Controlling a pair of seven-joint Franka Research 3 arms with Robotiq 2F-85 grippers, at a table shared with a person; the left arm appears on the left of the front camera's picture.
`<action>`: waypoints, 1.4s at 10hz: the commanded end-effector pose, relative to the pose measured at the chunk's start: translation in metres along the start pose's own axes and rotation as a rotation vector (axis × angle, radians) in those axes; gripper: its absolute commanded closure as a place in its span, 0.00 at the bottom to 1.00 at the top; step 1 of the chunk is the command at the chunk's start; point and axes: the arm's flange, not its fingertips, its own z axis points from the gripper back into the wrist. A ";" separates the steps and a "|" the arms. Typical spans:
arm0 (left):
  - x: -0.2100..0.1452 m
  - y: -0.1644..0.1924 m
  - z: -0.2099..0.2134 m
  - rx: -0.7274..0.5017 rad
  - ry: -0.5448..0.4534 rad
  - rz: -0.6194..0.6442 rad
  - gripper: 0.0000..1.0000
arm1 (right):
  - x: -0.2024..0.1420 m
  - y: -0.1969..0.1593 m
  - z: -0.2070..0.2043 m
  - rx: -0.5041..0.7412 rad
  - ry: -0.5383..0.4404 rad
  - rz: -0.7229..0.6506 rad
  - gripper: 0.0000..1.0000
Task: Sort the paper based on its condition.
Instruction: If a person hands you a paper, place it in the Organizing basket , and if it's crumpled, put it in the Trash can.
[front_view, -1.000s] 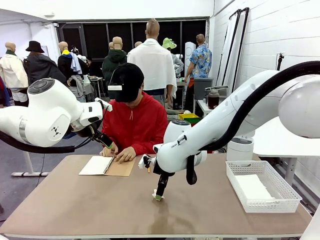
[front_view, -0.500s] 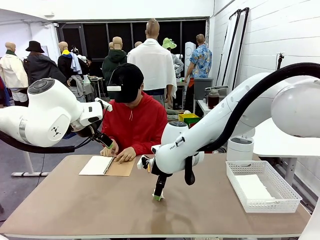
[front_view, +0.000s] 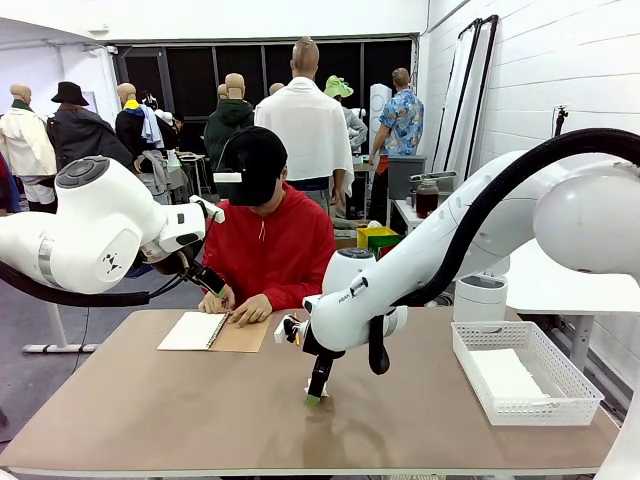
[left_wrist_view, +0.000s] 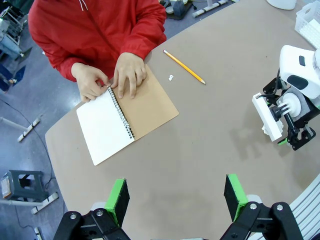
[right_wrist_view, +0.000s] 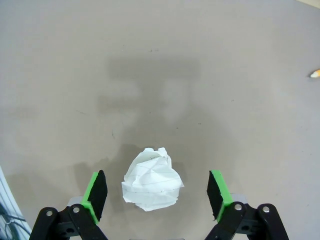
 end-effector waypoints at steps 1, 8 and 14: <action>0.000 0.000 0.000 0.002 0.002 -0.001 0.00 | 0.008 -0.003 -0.003 -0.002 0.017 0.001 0.00; 0.000 0.000 0.000 0.002 0.002 -0.001 0.00 | 0.010 -0.002 -0.001 0.008 0.055 -0.012 0.94; 0.000 0.000 0.000 0.002 0.002 -0.001 0.00 | 0.003 0.013 0.060 -0.052 0.011 -0.090 1.00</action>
